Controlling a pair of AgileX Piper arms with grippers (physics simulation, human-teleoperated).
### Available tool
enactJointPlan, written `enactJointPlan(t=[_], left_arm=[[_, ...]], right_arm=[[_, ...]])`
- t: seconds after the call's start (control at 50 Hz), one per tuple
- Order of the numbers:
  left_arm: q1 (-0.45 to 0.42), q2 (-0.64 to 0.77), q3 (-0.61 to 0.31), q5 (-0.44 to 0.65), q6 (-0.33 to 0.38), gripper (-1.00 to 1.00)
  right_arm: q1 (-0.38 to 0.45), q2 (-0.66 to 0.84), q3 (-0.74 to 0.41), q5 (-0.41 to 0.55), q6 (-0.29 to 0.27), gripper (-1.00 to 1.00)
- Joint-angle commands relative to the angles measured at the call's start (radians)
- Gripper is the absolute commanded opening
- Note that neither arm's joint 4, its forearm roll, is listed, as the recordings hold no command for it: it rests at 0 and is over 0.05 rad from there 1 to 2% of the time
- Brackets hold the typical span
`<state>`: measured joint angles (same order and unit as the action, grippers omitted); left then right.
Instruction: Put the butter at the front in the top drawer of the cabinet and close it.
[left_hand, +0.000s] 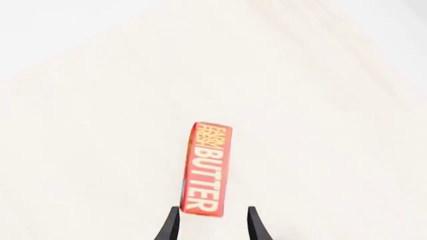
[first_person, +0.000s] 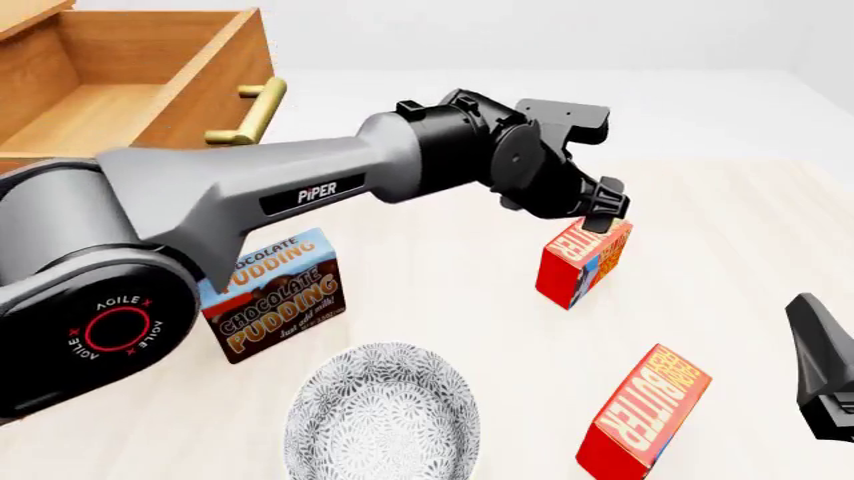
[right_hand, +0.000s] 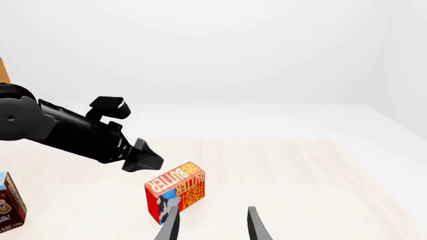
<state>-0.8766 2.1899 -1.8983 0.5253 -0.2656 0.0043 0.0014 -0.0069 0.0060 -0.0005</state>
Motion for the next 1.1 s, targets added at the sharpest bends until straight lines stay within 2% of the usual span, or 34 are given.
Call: enactJointPlan(t=[0.02,0.82,1.1], left_arm=[[0.018,0.032,0.001,-0.003,0.001,1.0],[-0.001,0.128,0.012,-0.04,-0.02,1.0],[-0.012,0.189,-0.051,-0.012,-0.018,1.0]], right_arm=[[0.0,0.0,0.001,-0.001,0.0,1.0],[0.0,0.0,0.001,-0.001,0.0,1.0],[0.0,0.0,0.001,-0.001,0.0,1.0]])
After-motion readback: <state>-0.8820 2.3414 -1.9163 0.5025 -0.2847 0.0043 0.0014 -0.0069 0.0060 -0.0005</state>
